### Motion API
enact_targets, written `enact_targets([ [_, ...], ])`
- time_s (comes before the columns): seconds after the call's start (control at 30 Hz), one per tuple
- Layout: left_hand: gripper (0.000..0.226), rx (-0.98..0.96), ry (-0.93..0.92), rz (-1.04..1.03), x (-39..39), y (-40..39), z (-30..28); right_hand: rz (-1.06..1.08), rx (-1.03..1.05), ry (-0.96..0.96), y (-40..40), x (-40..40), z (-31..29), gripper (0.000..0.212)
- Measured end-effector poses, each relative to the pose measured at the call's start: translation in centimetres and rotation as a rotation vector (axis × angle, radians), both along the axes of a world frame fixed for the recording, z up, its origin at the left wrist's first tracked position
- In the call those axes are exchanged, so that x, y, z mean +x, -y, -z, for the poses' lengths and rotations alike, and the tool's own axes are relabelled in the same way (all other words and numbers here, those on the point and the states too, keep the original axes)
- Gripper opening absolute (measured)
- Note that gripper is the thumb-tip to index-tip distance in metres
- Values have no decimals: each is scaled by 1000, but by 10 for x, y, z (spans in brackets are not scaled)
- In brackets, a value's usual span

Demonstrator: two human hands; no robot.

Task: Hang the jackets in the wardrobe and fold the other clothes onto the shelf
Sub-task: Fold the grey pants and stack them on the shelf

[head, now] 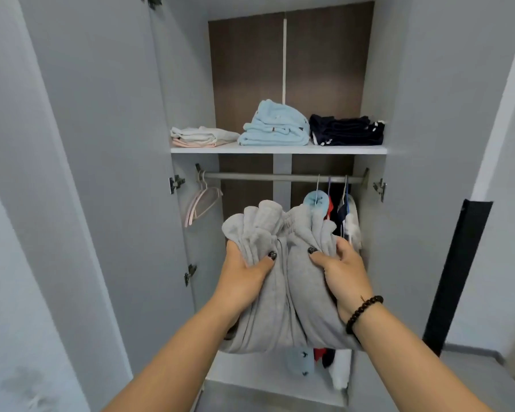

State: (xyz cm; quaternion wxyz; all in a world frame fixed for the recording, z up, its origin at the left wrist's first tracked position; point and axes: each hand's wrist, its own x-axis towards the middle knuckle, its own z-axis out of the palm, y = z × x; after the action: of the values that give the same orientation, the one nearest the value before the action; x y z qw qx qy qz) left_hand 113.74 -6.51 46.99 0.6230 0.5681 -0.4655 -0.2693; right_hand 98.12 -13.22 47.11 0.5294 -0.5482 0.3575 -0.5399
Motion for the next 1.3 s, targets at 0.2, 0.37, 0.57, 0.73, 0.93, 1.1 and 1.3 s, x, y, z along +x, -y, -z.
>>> enact_targets([
  [0.2,46,-87,18,-30,43,98,-49,28,-105,30,103,39,-48,36],
  [0.37,45,-152,59,-68,83,159,-74,10,-164,57,161,77,-75,31],
  [0.57,40,-193,92,-94,150,233,-108,68,-211,61,235,128,-110,30],
  [0.73,12,-240,305,-159,214,295,-148,189,-329,-66,302,170,-156,46],
  [0.93,20,-265,725,-297,272,378,-215,366,-514,-207,389,188,-229,42],
  [1.1,33,-185,839,-325,289,457,-283,476,-538,-338,464,187,-293,22],
  [1.3,22,-74,983,-382,291,554,-343,513,-510,-415,559,191,-351,20],
])
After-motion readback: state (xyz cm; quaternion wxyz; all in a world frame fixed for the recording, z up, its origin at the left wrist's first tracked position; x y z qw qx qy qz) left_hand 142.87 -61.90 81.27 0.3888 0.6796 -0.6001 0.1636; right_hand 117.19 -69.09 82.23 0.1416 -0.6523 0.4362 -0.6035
